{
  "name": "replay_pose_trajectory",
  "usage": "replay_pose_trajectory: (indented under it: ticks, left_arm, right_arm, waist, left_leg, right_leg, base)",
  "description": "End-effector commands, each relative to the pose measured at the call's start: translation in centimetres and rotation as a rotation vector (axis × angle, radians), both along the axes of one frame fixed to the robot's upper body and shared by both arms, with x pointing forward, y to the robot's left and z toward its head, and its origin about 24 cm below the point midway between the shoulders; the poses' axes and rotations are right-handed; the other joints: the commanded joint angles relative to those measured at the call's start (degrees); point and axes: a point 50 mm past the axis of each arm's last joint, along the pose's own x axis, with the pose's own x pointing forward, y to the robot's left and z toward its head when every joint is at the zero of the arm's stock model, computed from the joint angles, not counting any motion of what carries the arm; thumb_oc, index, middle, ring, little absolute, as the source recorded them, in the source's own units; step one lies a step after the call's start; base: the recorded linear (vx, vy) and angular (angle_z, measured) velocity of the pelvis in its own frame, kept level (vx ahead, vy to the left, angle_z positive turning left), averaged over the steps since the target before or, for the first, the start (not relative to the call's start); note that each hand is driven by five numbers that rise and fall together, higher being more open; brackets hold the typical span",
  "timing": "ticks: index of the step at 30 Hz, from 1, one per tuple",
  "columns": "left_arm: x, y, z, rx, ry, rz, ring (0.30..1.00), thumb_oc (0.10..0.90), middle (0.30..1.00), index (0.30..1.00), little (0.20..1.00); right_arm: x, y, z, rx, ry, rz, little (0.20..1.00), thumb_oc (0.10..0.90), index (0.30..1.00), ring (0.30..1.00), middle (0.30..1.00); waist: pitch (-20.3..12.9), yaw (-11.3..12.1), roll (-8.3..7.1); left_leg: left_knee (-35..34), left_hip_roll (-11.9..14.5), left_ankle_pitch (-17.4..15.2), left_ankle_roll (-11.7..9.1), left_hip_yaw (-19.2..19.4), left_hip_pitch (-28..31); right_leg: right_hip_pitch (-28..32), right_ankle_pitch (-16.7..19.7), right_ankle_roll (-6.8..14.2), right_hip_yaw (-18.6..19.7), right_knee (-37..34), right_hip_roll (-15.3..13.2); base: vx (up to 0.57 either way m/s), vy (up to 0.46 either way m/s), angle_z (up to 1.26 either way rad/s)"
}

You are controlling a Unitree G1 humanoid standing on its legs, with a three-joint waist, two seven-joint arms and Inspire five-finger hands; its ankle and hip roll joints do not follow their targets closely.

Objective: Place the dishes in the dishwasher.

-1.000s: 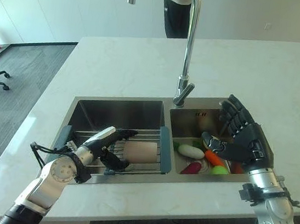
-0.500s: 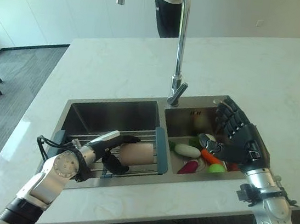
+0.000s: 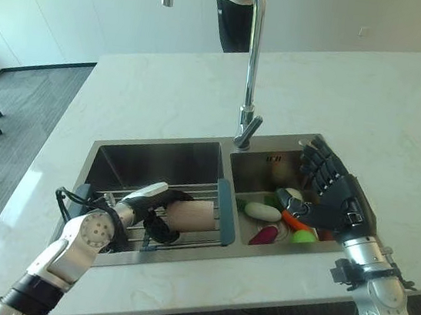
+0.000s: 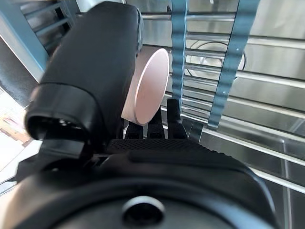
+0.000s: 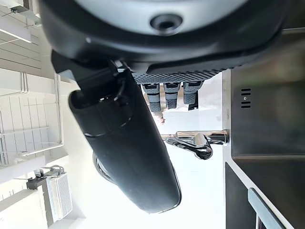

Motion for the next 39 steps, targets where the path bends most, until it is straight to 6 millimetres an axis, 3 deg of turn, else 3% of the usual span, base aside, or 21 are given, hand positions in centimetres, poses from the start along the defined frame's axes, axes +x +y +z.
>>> replay_pose_trajectory:
  ticks: [1,12,18,24,27,39]
  left_arm:
    - [1.9,0.2,4.2,0.053,-0.258,0.001,0.300,0.400,0.300,0.300,0.300]
    - [1.4,0.9,5.0,-0.107,-0.408,0.062,0.300,0.400,0.300,0.300,0.300]
    - [0.3,2.4,6.9,-0.265,-0.622,0.145,0.300,0.400,0.300,0.300,0.300]
    - [-1.3,3.4,9.3,-0.361,-0.825,0.182,0.300,0.400,0.300,0.300,0.300]
    - [-3.3,3.9,11.3,-0.506,-1.022,0.190,0.300,0.400,0.300,0.300,0.300]
    - [-6.6,3.1,12.2,-0.915,-1.198,0.148,0.300,0.400,0.300,0.300,0.300]
  right_arm:
    - [1.0,0.6,5.1,-0.009,-0.270,0.030,0.900,0.800,0.900,0.900,0.900]
    - [1.1,0.4,4.6,-0.020,-0.254,0.029,0.900,0.800,0.900,0.900,0.900]
    - [0.9,0.3,4.3,-0.018,-0.249,0.013,0.900,0.800,0.900,0.900,0.900]
    - [0.6,0.1,4.4,-0.017,-0.256,-0.009,0.900,0.800,0.900,0.900,0.900]
    - [0.3,0.0,4.5,-0.007,-0.270,-0.023,0.900,0.800,0.900,0.900,0.900]
    - [-0.5,0.3,4.6,0.021,-0.293,-0.007,0.900,0.800,0.900,0.900,0.900]
  waist:
    - [-1.0,-1.0,0.31]
    - [-1.2,-0.3,-0.08]
    - [-1.5,0.5,-0.46]
    - [-1.5,1.4,-0.76]
    - [-1.6,2.2,-1.18]
    - [-2.2,3.9,-2.26]
  left_leg:
    - [5.4,3.1,-13.3,-3.1,0.7,5.1]
    - [5.4,3.1,-13.3,-3.3,0.4,5.2]
    - [5.4,3.1,-13.2,-3.6,-0.2,5.0]
    - [5.4,3.0,-13.0,-3.8,-0.9,4.7]
    - [5.4,3.1,-13.0,-4.0,-1.5,4.4]
    - [5.4,3.4,-12.4,-4.9,-3.2,3.7]
  right_leg:
    - [0.4,-0.4,4.9,0.0,-2.7,1.1]
    - [0.8,-0.6,4.8,-0.5,-2.7,0.9]
    - [0.9,-0.9,4.5,-1.0,-2.7,0.8]
    - [1.0,-1.2,4.2,-1.4,-2.7,0.7]
    - [1.1,-1.6,3.9,-2.0,-2.7,0.6]
    - [1.2,-2.4,2.8,-3.3,-2.7,0.7]
  base:
    - [-0.04,-0.009,0.00]
    - [-0.01,-0.002,0.00]
    - [0.00,0.000,0.00]
    - [-0.01,-0.004,0.03]
    - [-0.02,-0.030,0.12]
    - [-0.01,-0.063,0.11]
